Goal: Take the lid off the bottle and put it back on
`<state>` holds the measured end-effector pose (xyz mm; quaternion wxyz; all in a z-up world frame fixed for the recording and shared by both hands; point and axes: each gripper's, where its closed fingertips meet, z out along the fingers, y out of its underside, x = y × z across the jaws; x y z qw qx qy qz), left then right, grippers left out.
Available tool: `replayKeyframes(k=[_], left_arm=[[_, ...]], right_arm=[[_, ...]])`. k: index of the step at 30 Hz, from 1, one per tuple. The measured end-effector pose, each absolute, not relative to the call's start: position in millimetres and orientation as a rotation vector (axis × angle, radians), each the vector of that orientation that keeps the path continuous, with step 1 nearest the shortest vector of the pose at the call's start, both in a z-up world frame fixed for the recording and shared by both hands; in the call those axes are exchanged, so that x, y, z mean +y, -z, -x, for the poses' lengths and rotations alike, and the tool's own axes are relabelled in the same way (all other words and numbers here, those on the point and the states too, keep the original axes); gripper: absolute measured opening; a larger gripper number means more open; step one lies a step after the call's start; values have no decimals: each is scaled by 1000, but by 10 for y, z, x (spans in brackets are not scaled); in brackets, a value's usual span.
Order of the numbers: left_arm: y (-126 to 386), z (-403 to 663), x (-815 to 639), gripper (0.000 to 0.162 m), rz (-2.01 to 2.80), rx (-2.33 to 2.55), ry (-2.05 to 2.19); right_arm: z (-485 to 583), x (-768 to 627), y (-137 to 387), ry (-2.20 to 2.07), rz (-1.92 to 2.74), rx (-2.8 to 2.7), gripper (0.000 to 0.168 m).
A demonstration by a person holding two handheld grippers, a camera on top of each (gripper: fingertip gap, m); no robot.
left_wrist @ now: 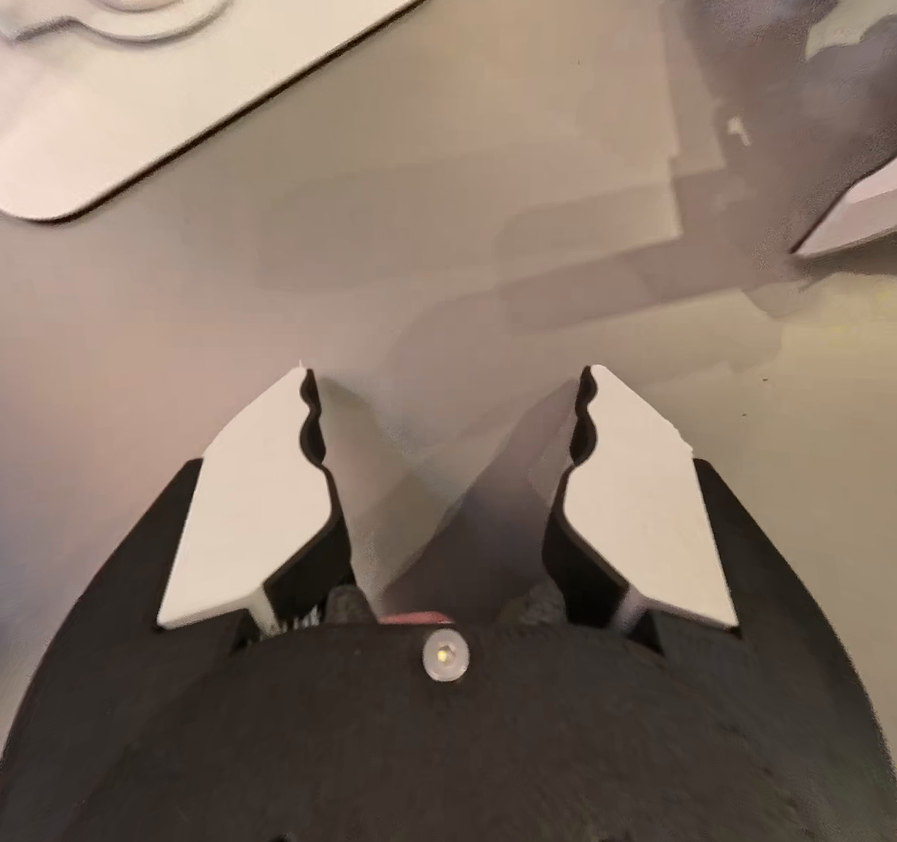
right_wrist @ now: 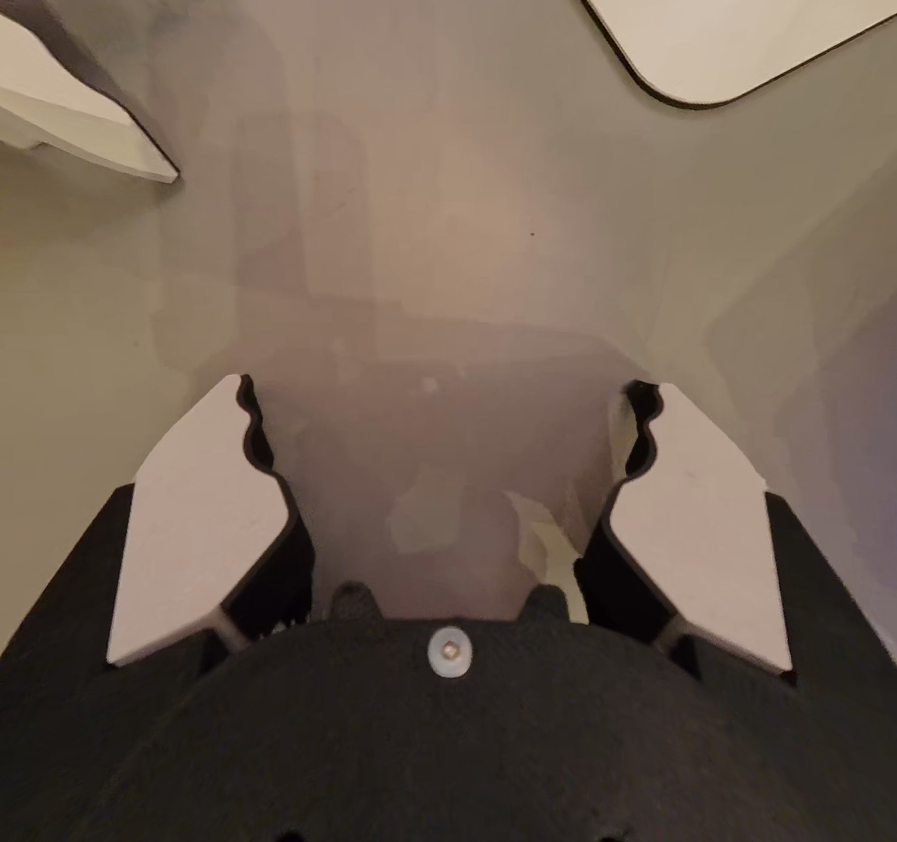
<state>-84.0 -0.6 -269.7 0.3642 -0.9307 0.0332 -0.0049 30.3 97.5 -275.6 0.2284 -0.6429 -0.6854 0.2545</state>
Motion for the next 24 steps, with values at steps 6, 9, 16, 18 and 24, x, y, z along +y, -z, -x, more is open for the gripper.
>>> replayKeyframes(k=[6,9,16,18,24], left_arm=[[1615,1582,-467,87,1907,-83,-249],[1196,2359,-1020,94,1810,-286,-490],[1297,3803,-1944,108,1826,-699,-692],[1508,4047,-2015,114,1873,-776,-664],[1932,4234,-1855,77,1994,-798,-472]], right_arm=[[-831,1450,1990,-641,1696,-1626,129],[-1354,2130,1538,-538,1773,-1358,127],[-2376,3665,1362,-444,1935,-889,116],[-2416,3876,1576,-481,2016,-882,107],[-2342,4207,1955,-522,2108,-901,62]])
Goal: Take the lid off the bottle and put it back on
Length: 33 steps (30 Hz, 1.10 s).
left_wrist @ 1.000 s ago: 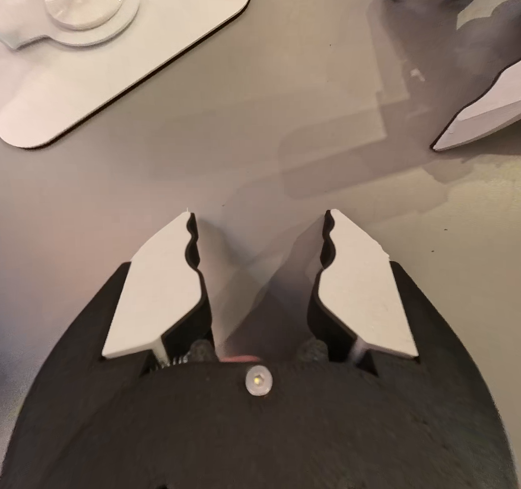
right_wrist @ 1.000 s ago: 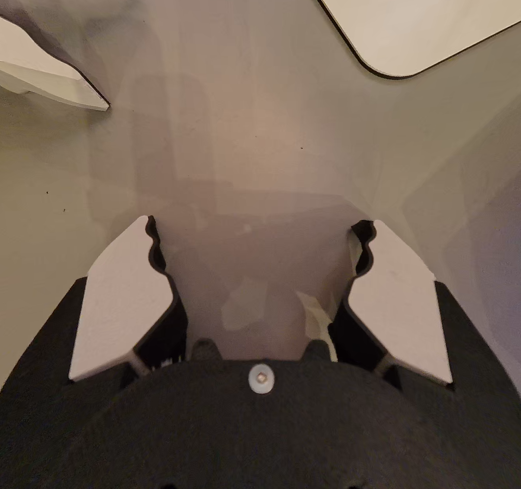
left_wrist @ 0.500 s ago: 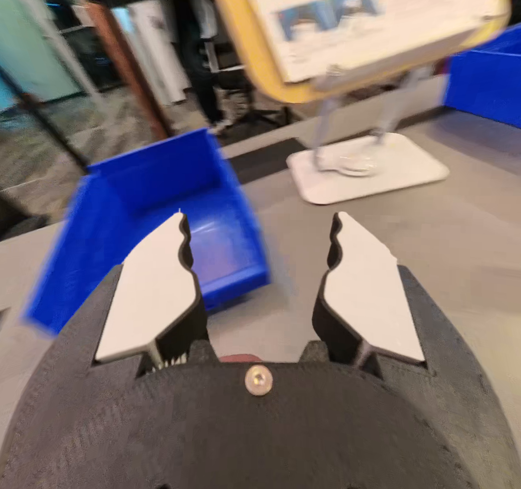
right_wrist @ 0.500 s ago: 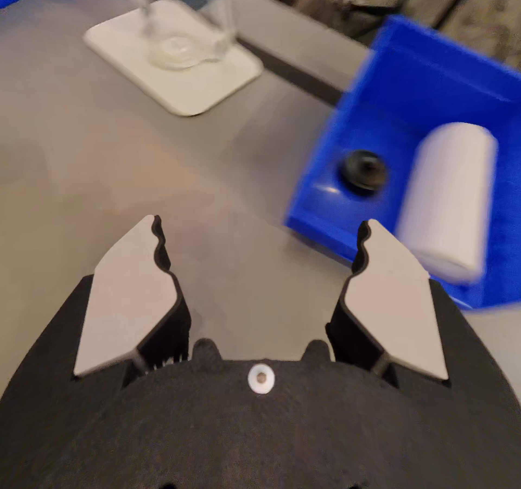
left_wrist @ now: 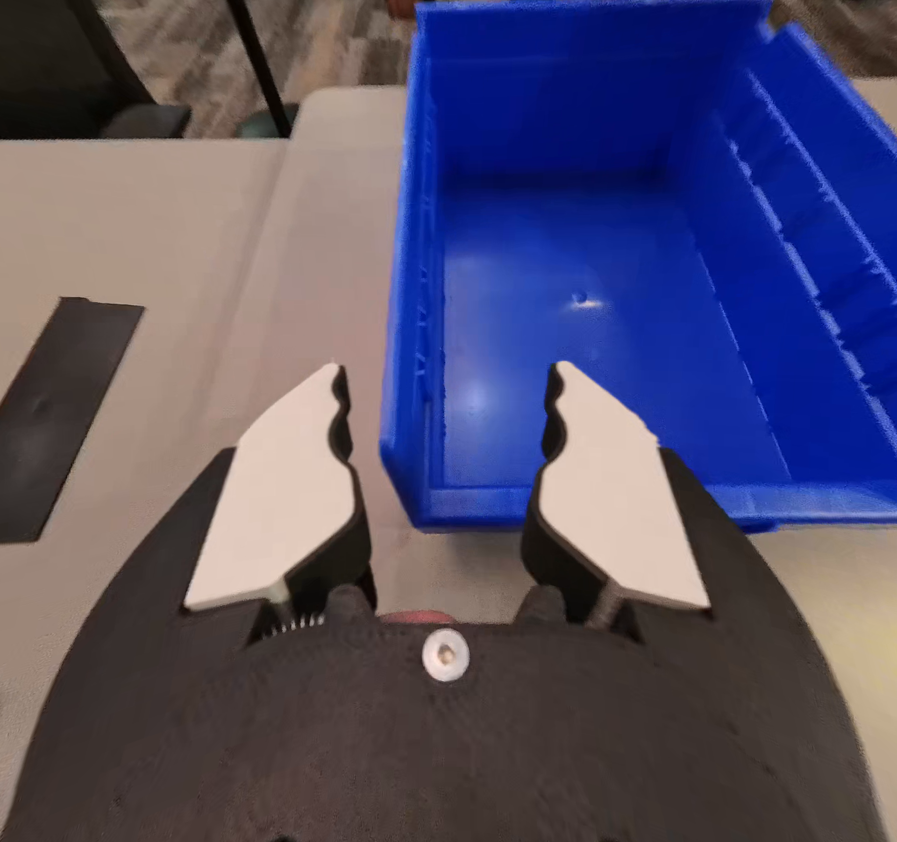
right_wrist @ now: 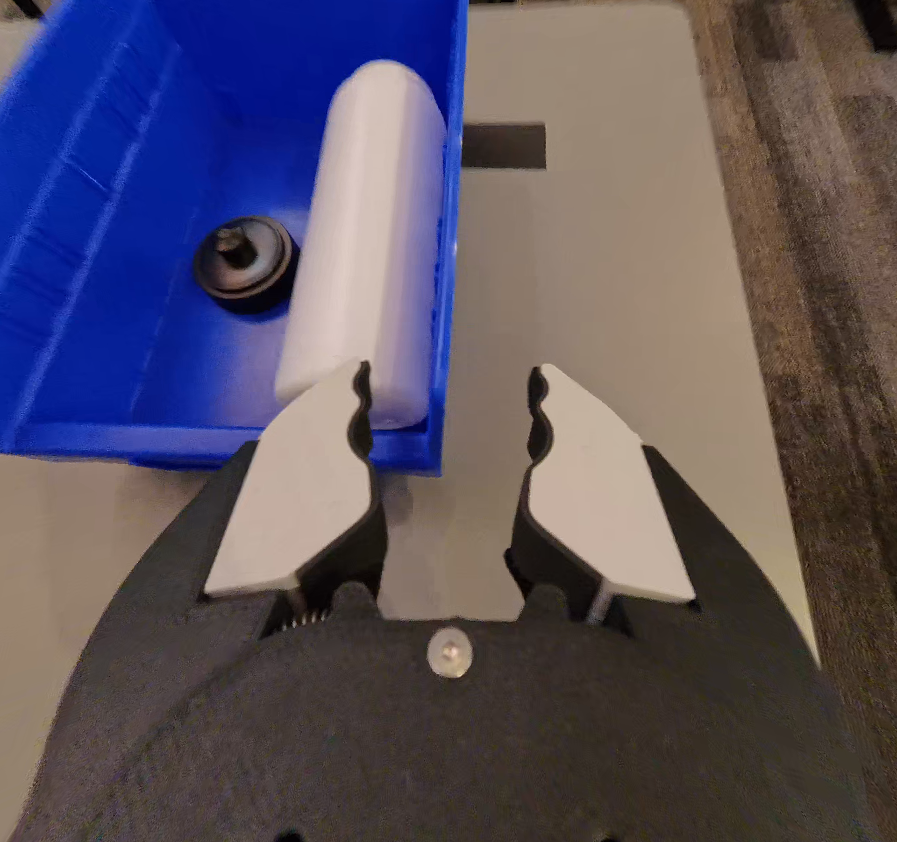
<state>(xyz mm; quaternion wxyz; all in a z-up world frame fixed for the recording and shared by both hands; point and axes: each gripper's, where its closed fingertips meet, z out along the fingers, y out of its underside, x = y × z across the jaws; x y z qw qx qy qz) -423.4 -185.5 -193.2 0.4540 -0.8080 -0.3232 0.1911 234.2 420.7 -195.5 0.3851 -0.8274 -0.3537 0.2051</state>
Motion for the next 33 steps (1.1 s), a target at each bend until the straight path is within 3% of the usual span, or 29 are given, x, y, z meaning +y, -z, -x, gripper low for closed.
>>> replayKeyframes(k=[2,3,4,6,20,33], left_arm=[[2035,4245,-1781,65,2052,-779,-467],[2051,4266,-1769,58,2064,-772,-478],[2063,4257,-1746,43,2076,-749,-455],[2079,4235,-1726,7,2083,-720,-386],[2093,3811,-2303,5,2199,-455,-140],[2086,2403,-3065,7,2233,-41,233]], right_arm=[[-2298,4250,2047,-570,2138,-909,45],[-2263,4236,2081,-606,2143,-932,29],[-2222,4216,2103,-645,2137,-956,9],[-2210,4222,2132,-630,2125,-974,5],[-2431,3811,2154,-592,2069,-1236,6],[-2502,3036,2154,-764,1875,-1593,5]])
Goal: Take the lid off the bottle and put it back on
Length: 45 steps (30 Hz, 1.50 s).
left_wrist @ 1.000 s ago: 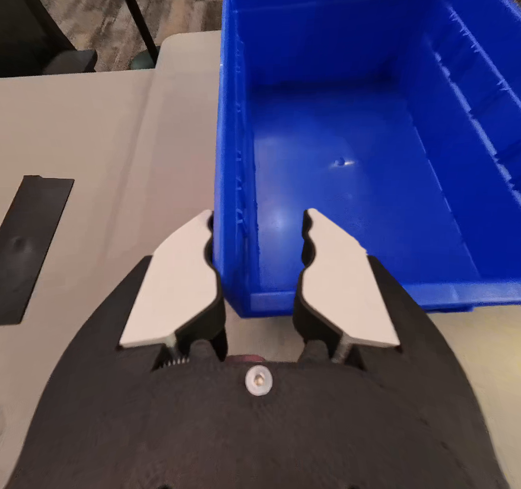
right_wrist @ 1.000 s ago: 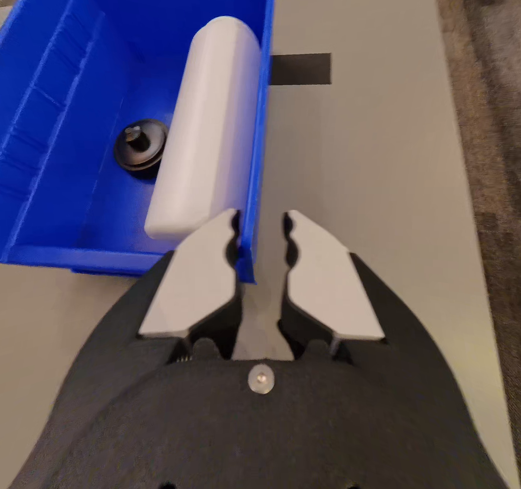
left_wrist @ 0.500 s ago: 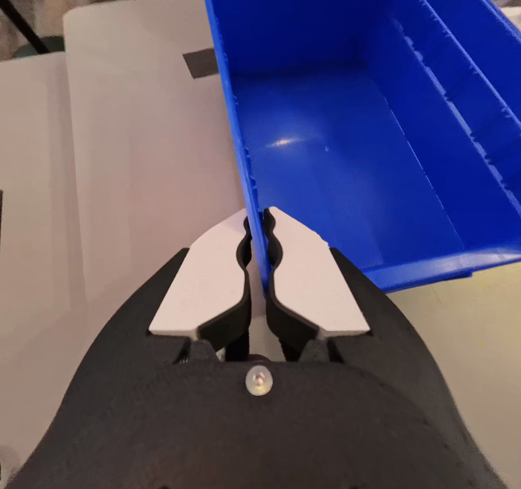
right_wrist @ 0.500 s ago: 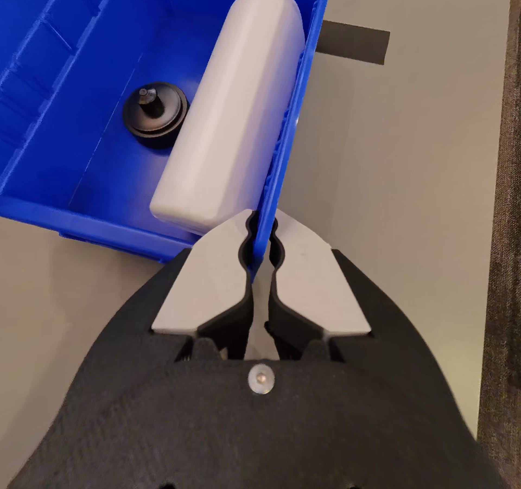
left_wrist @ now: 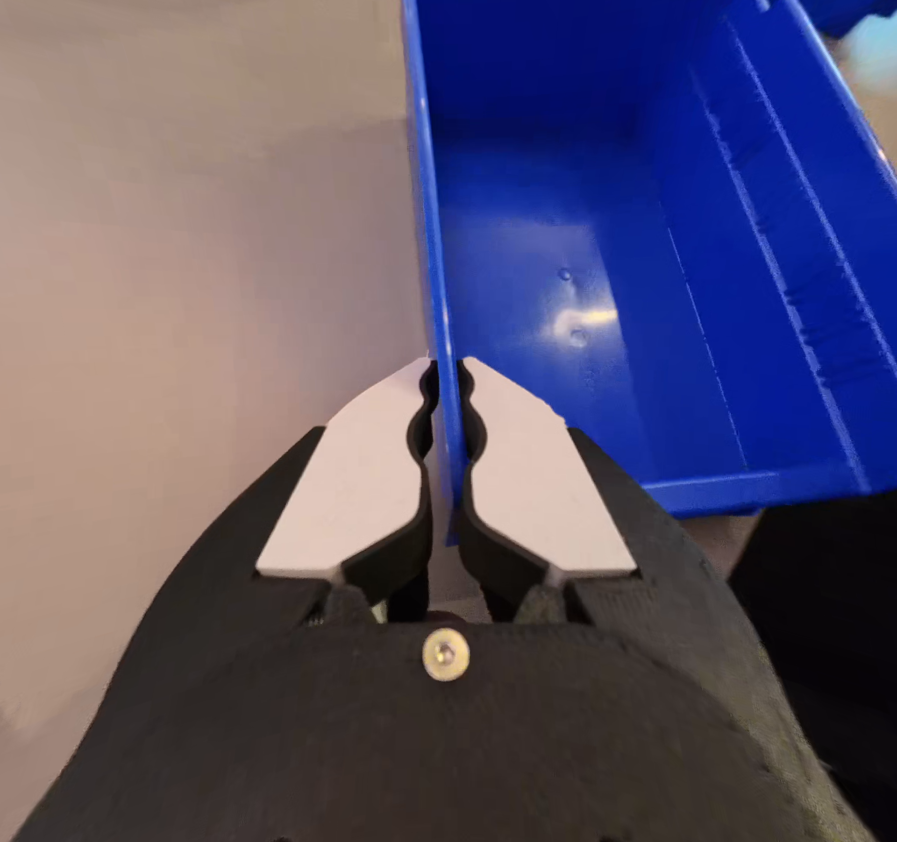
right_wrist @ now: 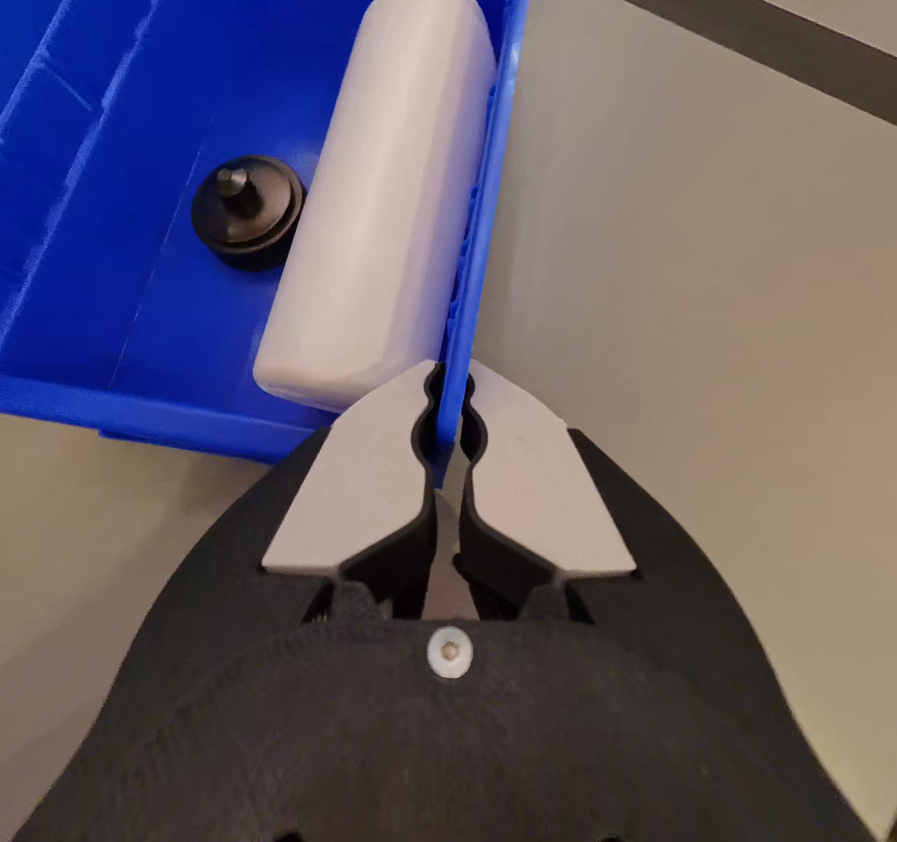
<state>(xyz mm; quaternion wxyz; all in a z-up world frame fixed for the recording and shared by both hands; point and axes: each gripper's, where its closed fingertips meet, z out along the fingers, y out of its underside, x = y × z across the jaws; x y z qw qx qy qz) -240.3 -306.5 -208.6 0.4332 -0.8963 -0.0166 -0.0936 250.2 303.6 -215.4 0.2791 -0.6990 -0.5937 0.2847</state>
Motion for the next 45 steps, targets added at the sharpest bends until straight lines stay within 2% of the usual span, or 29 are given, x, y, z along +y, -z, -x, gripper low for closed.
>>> replayKeyframes(k=[13,23,24,25,27,28,31,32,36,38,40,43,45], left_arm=[[2078,809,-2369,6,2195,563,526],[2080,293,-1900,6,2191,718,574],[2082,263,-1843,8,2197,700,584],[2090,255,-1816,10,2222,683,592],[2087,314,-1850,41,2276,664,585],[2024,349,-1906,45,2273,642,609],[1719,633,-2011,55,2252,523,580],[1582,754,-1977,53,2229,454,560],[1312,1093,-1540,58,2247,194,428],[1309,1125,-1249,66,2278,91,419],[1349,1089,-968,66,2305,49,411],[1584,1126,-650,70,2442,52,268],[1711,1112,-503,66,2499,62,245]], right_arm=[[-1702,2174,2155,-987,1573,-1993,3],[-545,1710,2163,-1042,1399,-2168,4],[-426,1684,2160,-1025,1413,-2162,6],[-326,1679,2125,-1005,1433,-2136,16],[-223,1709,1906,-1015,1465,-2006,62],[-267,1724,1770,-1010,1484,-1954,65],[-654,1605,1377,-919,1502,-1864,62],[-830,1461,1293,-900,1524,-1873,62],[-1427,592,1201,-951,1680,-1932,60],[-1604,197,1291,-950,1759,-1954,65],[-1728,-83,1383,-944,1818,-1961,72],[-1811,-419,1548,-1020,1929,-1963,72],[-1832,-493,1731,-945,1971,-1995,70]])
